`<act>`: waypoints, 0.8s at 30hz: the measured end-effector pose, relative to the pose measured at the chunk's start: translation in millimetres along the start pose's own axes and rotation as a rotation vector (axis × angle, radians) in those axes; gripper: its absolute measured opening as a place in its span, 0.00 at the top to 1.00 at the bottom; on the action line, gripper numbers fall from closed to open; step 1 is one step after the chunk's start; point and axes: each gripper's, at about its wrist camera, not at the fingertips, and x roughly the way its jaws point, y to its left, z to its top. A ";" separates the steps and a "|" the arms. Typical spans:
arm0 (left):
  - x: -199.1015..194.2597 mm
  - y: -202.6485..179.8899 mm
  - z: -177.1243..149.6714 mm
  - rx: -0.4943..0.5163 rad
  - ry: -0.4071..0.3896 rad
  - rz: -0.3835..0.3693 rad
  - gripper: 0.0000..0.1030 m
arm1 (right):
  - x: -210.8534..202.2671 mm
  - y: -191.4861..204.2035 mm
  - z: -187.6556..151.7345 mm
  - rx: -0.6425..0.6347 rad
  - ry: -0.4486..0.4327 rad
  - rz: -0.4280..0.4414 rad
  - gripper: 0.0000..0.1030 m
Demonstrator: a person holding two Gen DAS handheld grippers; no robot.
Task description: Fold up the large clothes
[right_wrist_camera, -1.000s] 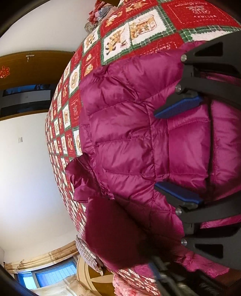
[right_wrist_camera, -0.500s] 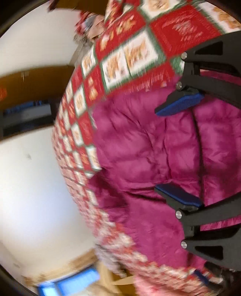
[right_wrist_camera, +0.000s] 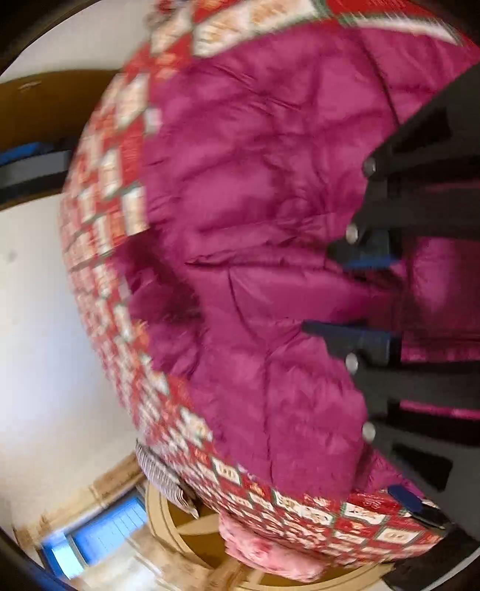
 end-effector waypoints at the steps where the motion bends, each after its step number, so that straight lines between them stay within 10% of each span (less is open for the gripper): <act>1: 0.3 -0.9 -0.1 0.000 -0.001 0.007 0.17 | -14.1 2.6 1.8 -0.027 -0.047 -0.009 0.77; 10: -1.6 -1.9 2.4 -0.013 0.000 0.047 0.17 | -1.4 -25.4 -13.2 -0.069 0.012 -0.145 0.75; 16: -17.8 5.5 35.2 -0.037 -0.027 0.084 0.17 | -9.5 -29.0 -17.9 -0.116 0.003 -0.173 0.34; 19: -26.3 1.1 69.3 -0.012 -0.096 0.098 0.17 | -48.6 -28.0 -6.4 -0.121 -0.146 -0.262 0.32; 24: 5.7 -30.1 133.3 0.055 -0.126 0.140 0.17 | -46.2 -14.4 26.1 -0.082 -0.163 -0.121 0.46</act>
